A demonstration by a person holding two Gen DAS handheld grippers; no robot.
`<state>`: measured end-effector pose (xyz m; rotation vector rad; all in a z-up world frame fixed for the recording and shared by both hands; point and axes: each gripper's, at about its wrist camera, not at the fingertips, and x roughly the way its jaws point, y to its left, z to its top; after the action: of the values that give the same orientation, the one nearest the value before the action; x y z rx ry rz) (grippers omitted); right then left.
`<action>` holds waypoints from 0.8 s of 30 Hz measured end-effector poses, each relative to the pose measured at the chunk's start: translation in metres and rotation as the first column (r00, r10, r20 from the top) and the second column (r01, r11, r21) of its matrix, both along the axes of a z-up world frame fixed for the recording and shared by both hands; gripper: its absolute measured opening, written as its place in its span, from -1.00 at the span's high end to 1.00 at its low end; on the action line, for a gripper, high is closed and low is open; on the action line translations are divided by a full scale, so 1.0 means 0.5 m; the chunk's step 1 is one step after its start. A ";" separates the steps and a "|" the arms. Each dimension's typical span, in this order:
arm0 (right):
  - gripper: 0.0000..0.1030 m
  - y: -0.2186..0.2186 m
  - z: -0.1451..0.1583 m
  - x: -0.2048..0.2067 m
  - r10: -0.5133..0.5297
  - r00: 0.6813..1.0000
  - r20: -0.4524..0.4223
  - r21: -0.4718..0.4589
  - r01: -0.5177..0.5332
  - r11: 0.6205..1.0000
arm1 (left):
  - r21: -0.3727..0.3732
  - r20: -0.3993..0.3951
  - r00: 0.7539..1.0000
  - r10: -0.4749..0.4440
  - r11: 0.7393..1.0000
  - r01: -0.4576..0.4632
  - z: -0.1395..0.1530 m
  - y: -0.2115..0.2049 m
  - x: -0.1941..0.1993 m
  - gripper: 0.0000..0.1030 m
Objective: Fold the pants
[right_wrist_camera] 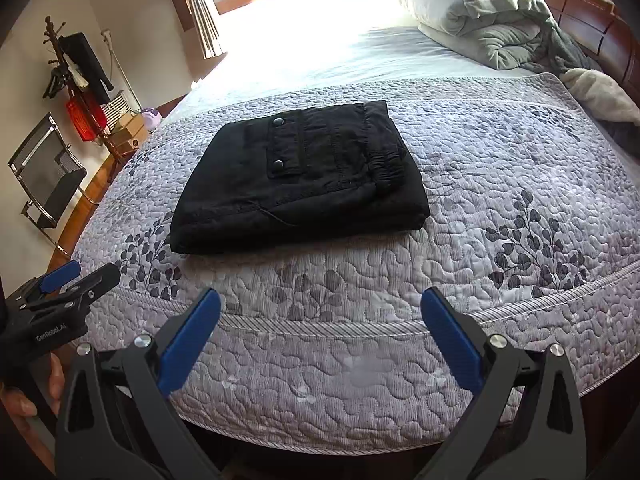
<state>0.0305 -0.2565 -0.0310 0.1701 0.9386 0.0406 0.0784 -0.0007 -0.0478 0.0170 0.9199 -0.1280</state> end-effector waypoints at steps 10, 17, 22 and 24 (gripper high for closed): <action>-0.94 -0.002 0.001 0.002 -0.001 1.000 -0.001 -0.002 0.001 1.000 | 0.002 -0.003 1.000 -0.004 1.000 0.004 -0.002 -0.002 0.002 -0.93; -0.94 -0.002 0.002 0.002 -0.002 1.000 0.000 -0.003 0.002 1.000 | 0.005 -0.003 1.000 -0.006 1.000 0.006 -0.002 -0.003 0.001 -0.93; -0.94 -0.003 0.001 0.002 -0.002 1.000 -0.002 -0.002 0.002 1.000 | 0.002 -0.005 1.000 -0.007 1.000 0.007 -0.003 -0.004 0.004 -0.93; -0.94 -0.003 0.001 0.002 -0.001 1.000 -0.002 -0.003 0.001 1.000 | -0.001 -0.005 1.000 -0.007 1.000 0.007 -0.003 -0.003 0.006 -0.93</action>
<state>0.0316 -0.2579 -0.0303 0.1677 0.9402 0.0385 0.0812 -0.0020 -0.0492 0.0190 0.9250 -0.1346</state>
